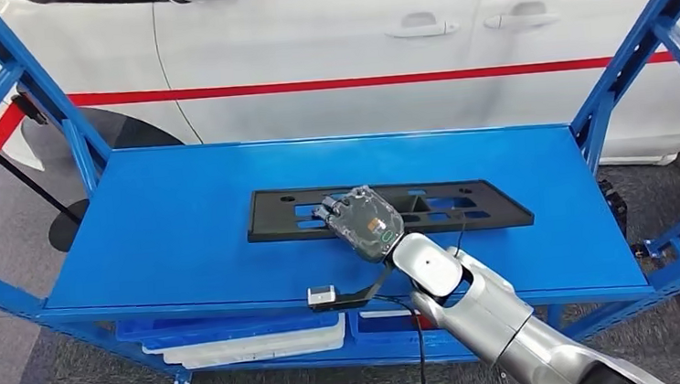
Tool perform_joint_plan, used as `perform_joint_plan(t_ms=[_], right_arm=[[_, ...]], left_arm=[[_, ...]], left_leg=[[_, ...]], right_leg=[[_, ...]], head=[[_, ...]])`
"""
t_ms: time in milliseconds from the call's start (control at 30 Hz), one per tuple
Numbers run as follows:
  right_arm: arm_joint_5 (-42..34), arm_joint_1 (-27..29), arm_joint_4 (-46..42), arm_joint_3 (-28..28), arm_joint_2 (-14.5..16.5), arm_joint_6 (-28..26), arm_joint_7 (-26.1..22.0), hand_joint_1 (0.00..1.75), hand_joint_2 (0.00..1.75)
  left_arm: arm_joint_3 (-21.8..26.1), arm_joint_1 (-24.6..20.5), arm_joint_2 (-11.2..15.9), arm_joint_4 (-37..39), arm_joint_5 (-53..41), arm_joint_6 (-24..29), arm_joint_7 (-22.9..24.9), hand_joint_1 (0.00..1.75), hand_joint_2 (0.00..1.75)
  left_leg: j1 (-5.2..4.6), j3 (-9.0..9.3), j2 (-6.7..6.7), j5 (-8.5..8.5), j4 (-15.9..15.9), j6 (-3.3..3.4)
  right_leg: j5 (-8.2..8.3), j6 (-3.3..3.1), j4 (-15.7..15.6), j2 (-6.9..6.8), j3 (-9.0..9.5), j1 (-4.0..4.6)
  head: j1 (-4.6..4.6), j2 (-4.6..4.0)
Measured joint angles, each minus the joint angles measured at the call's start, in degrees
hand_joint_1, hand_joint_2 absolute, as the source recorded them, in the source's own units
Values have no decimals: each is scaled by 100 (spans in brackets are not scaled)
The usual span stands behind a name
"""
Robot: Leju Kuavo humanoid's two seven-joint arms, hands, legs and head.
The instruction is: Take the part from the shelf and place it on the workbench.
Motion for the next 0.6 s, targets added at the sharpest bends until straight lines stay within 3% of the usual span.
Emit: perform_joint_plan(t_ms=[67, 100, 200, 233, 267, 300, 367, 433, 533, 600], right_arm=[[37, -17, -16, 4, -10, -7, 21, 175, 175], [51, -24, -26, 7, -11, -10, 29, 175, 175], [85, -31, -38, 20, -12, -19, 56, 175, 175], [96, -30, -37, 28, -13, -20, 63, 175, 175], [107, -29, -37, 37, -14, -21, 70, 175, 175], [118, -30, -37, 44, -14, -23, 74, 175, 175], [137, -39, -38, 55, -13, -33, 80, 175, 175], [149, -56, -39, 60, -12, -51, 89, 175, 175], [163, -65, -39, 77, -7, -78, 101, 175, 175], [167, -76, -39, 85, -5, -86, 109, 175, 175]], left_arm=[[-24, 3, -1, -1, 2, -4, -10, 0, 175], [-33, 1, -2, 0, 4, -5, -12, 0, 175], [-50, -1, -5, 0, 15, -10, -16, 0, 175], [-55, 2, -6, 0, 17, -14, -17, 0, 175], [-60, 3, -7, -1, 21, -18, -19, 0, 175], [-63, 3, -7, -1, 26, -21, -22, 0, 175], [-67, -7, -6, -5, 40, -25, -29, 0, 175], [-70, -18, -4, -10, 55, -31, -45, 0, 175], [-73, -17, -7, -13, 62, -45, -65, 0, 175], [-74, -20, -10, -14, 62, -55, -76, 0, 175]], left_leg=[[19, -65, 4, -119, 123, -65], [28, -146, 7, -278, 327, -93], [36, -537, 11, -871, 1398, -137], [36, -600, 11, -943, 1629, -135], [34, -560, 11, -903, 1646, -122], [30, -404, 11, -765, 1429, -95], [2, 81, 9, -454, 626, -7], [-43, 387, 5, -353, 67, 54], [-63, 427, 11, -293, -111, 109], [-33, 416, 29, -195, -207, 179]], right_leg=[[34, -89, -15, -10, -31, -5], [55, -129, -23, -18, -46, -10], [97, -194, -23, -39, -108, 18], [110, -204, -21, -43, -129, 32], [122, -209, -18, -46, -147, 46], [131, -210, -15, -45, -157, 58], [148, -199, -11, -45, -164, 82], [185, -150, -13, -48, -179, 84], [236, -38, -42, -53, -195, 60], [53, 18, 135, -53, -279, 58]], head=[[-1, 0], [-1, 0], [0, 0], [0, 0], [0, 0], [0, 0], [0, 0], [0, 0], [0, 0], [1, 0]])
